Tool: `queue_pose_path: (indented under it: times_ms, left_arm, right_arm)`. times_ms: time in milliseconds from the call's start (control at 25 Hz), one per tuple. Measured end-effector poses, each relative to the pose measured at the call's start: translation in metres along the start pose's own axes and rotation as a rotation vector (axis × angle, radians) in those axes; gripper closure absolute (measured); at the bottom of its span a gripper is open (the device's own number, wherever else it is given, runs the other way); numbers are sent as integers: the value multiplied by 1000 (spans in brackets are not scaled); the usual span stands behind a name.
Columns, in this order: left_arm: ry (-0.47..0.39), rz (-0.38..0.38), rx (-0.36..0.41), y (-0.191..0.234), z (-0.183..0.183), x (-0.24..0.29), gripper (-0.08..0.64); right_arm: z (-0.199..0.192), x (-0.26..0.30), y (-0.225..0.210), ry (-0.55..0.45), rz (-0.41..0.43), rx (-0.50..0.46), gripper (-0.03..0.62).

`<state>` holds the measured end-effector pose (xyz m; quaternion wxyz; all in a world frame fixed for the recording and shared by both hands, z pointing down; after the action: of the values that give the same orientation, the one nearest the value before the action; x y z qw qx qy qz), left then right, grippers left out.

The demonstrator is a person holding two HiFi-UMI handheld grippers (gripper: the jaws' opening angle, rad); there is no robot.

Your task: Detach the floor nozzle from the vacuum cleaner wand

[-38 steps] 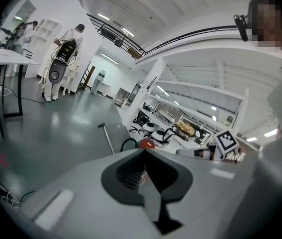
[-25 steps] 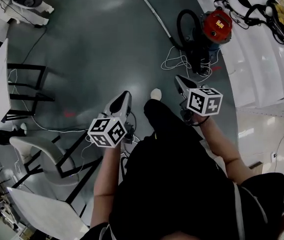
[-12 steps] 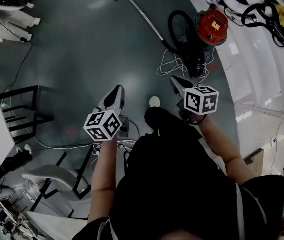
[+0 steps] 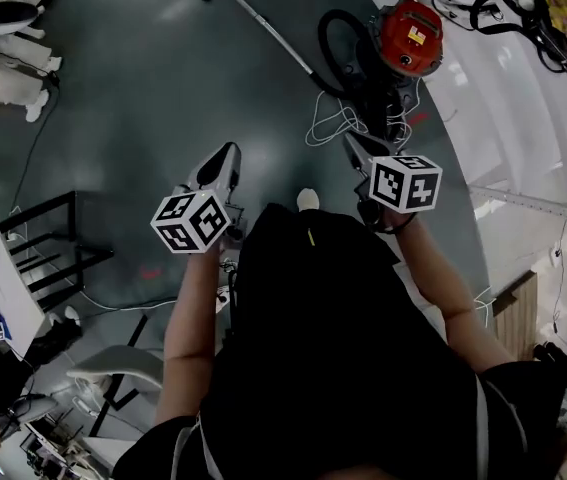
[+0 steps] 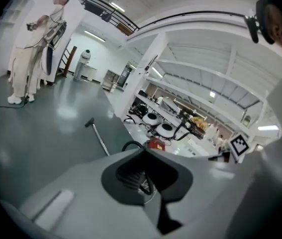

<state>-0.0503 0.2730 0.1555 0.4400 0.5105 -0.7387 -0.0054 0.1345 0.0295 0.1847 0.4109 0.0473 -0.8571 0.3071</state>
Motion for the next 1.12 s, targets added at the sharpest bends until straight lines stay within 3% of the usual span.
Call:
queue_pose_path:
  times_ms: [320, 680, 920, 1120]
  left_arm:
    - [126, -99, 174, -11, 52, 63, 549]
    - [293, -280, 360, -16, 119, 151, 549]
    - [455, -356, 395, 26, 169, 190, 549]
    - [526, -390, 419, 64, 198, 217, 549]
  right_arm:
    - [-3, -12, -22, -65, -80, 136, 595]
    - [25, 19, -43, -119, -179, 327, 595]
    - [64, 59, -35, -95, -251, 404, 595]
    - [97, 93, -27, -85, -300, 417, 595]
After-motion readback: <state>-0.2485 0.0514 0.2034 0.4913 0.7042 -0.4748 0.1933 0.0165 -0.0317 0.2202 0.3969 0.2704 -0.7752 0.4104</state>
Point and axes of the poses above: the fingertips, and each gripper's own axes: x forward along the fingers, y to its left, z out of its top, the point moved 9 cm from there along -x, backward along the fingers, and after that the axes turned 15 degrees about y, right-handed, at the moved point
